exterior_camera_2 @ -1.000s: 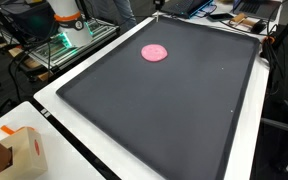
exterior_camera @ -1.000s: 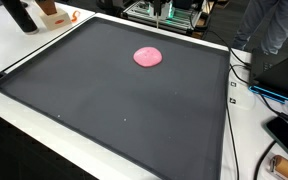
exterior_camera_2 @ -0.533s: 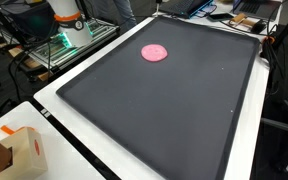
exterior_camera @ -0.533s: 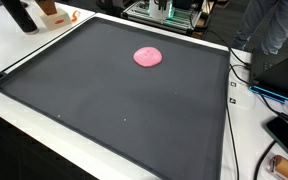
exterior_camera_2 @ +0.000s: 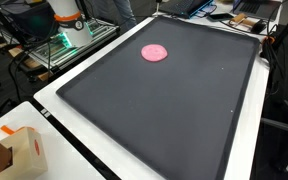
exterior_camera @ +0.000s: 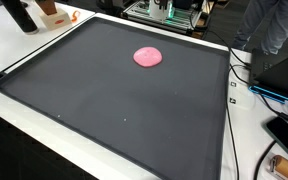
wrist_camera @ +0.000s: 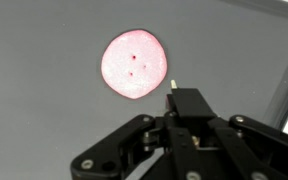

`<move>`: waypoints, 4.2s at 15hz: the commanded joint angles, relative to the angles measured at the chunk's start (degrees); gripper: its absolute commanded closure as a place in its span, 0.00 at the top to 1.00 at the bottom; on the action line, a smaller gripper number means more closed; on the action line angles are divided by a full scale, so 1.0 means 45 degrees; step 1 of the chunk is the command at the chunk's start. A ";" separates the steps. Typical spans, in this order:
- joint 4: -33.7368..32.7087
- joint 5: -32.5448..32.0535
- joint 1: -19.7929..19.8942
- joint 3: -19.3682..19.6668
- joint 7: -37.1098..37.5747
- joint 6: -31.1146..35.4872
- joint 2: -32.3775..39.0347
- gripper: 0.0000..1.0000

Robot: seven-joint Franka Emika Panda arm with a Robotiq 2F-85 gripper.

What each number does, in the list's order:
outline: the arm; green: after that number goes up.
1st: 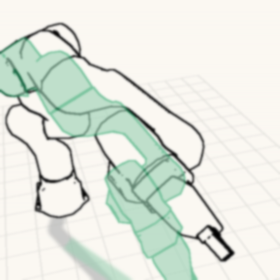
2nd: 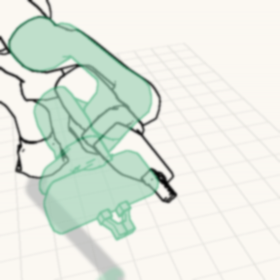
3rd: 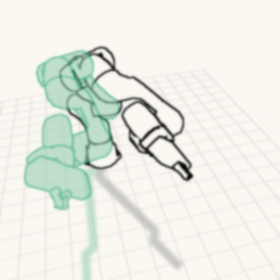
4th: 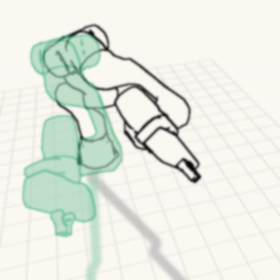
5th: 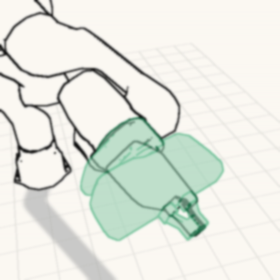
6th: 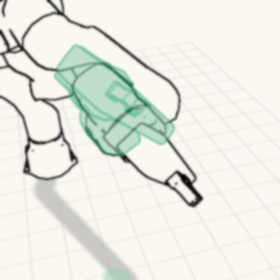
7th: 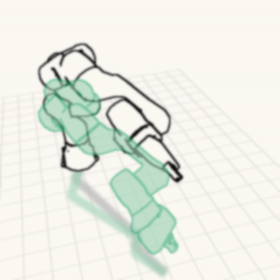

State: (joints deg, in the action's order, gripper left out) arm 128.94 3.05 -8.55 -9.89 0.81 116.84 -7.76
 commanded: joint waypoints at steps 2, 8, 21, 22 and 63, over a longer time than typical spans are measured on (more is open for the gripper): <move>-0.0022 -0.0009 -0.0057 0.0052 0.0011 -0.0028 0.0006 0.13; -0.0190 0.0578 0.0182 0.0467 -0.0502 -0.0031 0.0153 0.03; -0.0741 0.3871 0.1728 0.2722 -0.6807 -0.0159 0.1708 0.03; -0.0780 0.4196 0.1886 0.2822 -0.7285 -0.0196 0.1871 0.03; -0.2112 0.7879 0.4839 0.3064 -1.2767 -0.2406 0.6498 0.03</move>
State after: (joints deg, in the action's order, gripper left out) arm 119.81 37.82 12.94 4.35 -57.16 106.29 21.39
